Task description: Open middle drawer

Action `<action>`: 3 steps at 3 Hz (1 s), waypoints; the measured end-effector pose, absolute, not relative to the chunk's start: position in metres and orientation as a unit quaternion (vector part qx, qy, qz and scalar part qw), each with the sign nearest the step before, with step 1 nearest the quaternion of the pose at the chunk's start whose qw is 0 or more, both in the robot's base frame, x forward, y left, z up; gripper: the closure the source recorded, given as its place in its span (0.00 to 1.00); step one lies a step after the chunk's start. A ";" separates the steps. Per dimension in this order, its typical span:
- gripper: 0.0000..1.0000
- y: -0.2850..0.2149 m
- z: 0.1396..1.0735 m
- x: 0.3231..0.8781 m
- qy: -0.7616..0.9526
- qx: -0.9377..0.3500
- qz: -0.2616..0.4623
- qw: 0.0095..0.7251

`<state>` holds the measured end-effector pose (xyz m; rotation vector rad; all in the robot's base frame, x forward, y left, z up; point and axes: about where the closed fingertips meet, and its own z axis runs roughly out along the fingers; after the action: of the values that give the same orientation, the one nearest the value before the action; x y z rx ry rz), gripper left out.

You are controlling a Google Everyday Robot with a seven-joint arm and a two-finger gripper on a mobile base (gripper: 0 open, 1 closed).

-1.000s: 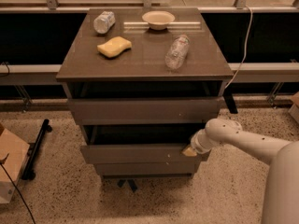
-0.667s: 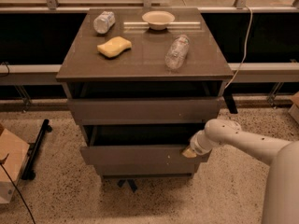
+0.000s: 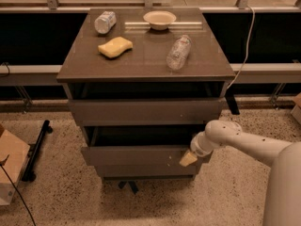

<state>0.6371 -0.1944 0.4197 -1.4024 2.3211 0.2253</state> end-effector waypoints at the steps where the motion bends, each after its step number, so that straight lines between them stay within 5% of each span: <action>1: 0.00 -0.201 0.417 0.617 0.825 -0.527 0.088 0.186; 2: 0.00 -0.211 0.417 0.581 0.814 -0.546 0.102 0.168; 3: 0.19 -0.212 0.416 0.572 0.810 -0.553 0.107 0.162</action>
Offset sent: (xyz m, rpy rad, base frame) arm -0.0990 -0.0341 -0.0001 -0.0208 0.1116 0.1579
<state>0.5722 -0.2125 0.4159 -1.5786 2.3108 0.3055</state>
